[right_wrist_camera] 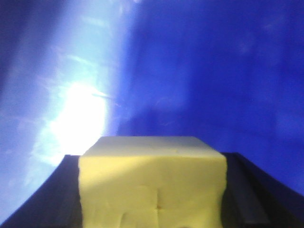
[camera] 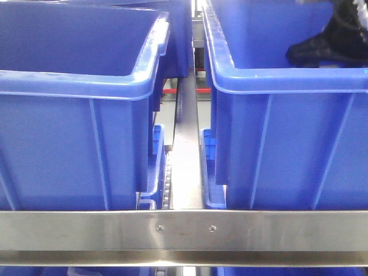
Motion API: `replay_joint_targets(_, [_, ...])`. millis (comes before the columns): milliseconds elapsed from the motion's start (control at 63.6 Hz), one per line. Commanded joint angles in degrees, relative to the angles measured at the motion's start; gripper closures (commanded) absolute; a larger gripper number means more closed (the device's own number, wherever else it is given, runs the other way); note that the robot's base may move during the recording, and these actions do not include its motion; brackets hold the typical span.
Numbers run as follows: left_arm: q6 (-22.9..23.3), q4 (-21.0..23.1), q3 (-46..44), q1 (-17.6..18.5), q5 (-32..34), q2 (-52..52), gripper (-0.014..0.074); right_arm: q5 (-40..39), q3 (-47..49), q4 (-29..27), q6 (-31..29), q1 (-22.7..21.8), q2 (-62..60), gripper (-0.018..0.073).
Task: Place yellow foam block on left shelf second layer
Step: 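Open the right gripper to release the block into the bin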
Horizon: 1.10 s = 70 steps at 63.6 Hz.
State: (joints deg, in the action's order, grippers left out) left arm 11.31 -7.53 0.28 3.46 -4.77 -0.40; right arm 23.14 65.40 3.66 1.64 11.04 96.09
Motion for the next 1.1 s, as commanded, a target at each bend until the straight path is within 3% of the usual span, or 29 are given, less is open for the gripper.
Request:
replay_joint_targets(0, [0.2,0.4,1.6,0.2,5.1,-0.8,0.046,-4.0,2.3,0.2,-0.7,-0.5,-1.6,0.026])
replay_joint_targets(189, [0.2,0.4,1.6,0.2,5.1,-0.8,0.046,-3.9,2.3,0.2,-0.7,-0.5,-1.3,0.0218])
replay_joint_targets(409, [0.2,0.4,1.6,0.2,5.1,-0.8,0.046,-4.1,2.3,0.2,-0.7,-0.5,-1.3,-0.009])
replay_joint_targets(708, [0.2,0.4,1.6,0.2,5.1,-0.8,0.046,-3.9,1.2,0.2,-0.7,-0.5,-7.3,-0.0055])
replay_joint_targets(897, [0.2,0.4,1.6,0.2,5.1,-0.8,0.046,-9.6,-7.3,0.2,-0.7,-0.5,-18.4,-0.0036])
replay_joint_targets(1007, [0.2,0.4,1.6,0.2,5.1,-0.8,0.046,-14.3,-14.7,0.2,-0.7,-0.5,-26.9,0.0064])
replay_joint_targets(1085, [0.2,0.4,1.6,0.2,5.1,-0.8,0.046,-16.3,-19.7,0.2,-0.7,-0.5,-32.9,0.0183])
